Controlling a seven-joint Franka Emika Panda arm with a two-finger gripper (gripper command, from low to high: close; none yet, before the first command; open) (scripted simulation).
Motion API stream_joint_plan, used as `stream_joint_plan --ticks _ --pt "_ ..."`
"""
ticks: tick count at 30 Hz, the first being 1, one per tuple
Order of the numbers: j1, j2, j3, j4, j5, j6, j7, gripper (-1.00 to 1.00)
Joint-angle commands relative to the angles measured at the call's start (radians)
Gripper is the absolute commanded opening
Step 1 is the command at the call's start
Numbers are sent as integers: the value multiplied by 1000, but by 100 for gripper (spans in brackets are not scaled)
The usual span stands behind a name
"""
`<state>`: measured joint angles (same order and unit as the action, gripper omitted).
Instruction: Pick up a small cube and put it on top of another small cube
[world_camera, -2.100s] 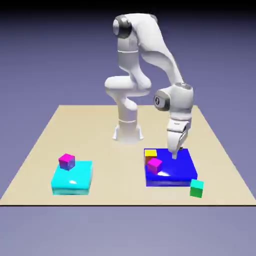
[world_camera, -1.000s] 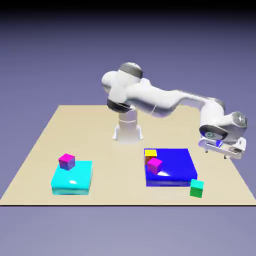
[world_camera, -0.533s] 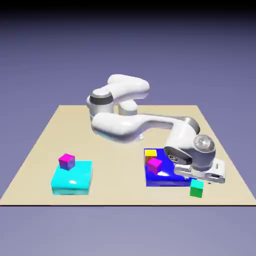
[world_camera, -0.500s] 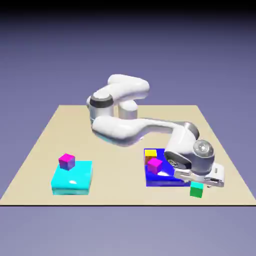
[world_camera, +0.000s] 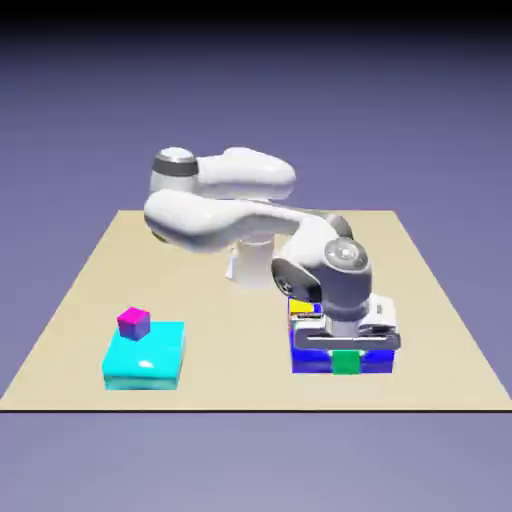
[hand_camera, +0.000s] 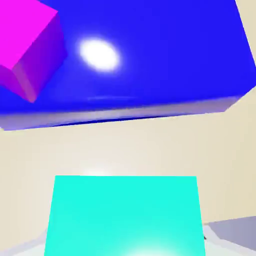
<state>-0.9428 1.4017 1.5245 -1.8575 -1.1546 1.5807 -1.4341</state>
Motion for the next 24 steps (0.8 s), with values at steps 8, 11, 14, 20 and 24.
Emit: stream_joint_plan --ticks 8,11,14,20,24 --pt "-223 -158 16 -97 6 17 -348 -100" --pt "-307 -218 22 -133 8 23 -478 -100" --pt "-391 -277 28 -170 10 28 -609 -100" --pt "-559 -395 40 -242 14 40 -870 -100" --pt "-670 -475 48 -291 16 48 -1044 -100"
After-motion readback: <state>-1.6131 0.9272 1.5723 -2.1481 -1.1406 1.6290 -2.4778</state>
